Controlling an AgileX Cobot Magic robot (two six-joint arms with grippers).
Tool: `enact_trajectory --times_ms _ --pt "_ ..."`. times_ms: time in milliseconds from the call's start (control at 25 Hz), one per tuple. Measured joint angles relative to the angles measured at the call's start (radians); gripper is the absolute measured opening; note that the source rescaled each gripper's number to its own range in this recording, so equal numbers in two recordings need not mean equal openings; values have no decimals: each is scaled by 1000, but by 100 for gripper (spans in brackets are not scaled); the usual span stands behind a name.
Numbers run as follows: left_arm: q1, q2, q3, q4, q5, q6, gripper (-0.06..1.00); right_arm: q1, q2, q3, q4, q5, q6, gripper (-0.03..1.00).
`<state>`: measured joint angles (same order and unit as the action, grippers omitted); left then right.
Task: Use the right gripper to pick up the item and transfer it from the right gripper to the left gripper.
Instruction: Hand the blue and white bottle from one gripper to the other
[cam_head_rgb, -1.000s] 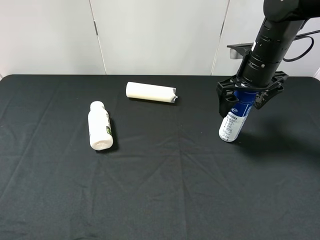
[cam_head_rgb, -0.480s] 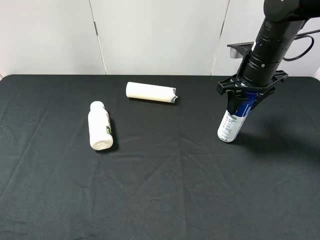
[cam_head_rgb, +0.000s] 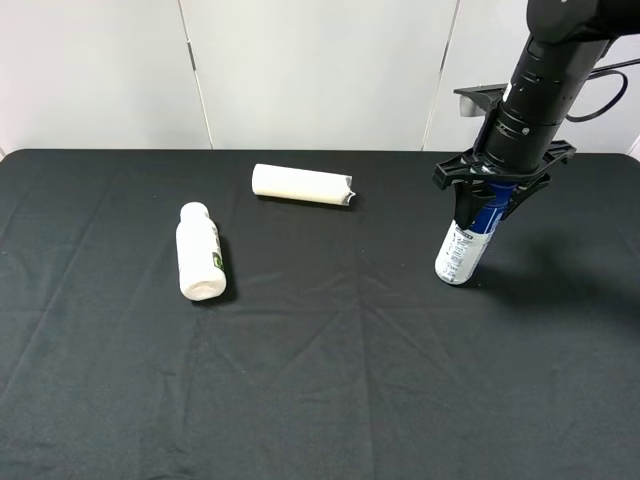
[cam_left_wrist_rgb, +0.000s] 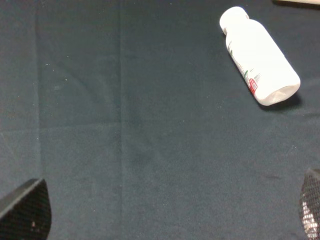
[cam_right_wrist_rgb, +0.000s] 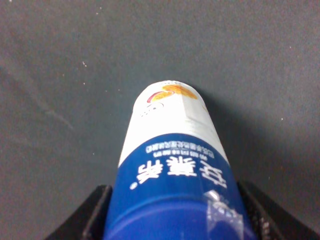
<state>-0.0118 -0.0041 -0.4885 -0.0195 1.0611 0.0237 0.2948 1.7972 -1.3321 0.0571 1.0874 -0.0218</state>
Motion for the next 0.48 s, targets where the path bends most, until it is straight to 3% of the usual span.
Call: enact_trajectory --times_ms 240,480 --pt "0 0 0 0 0 0 98 0 4 -84 5 98 0 0" --pt "0 0 0 0 0 0 98 0 -5 -137 8 120 -1 0"
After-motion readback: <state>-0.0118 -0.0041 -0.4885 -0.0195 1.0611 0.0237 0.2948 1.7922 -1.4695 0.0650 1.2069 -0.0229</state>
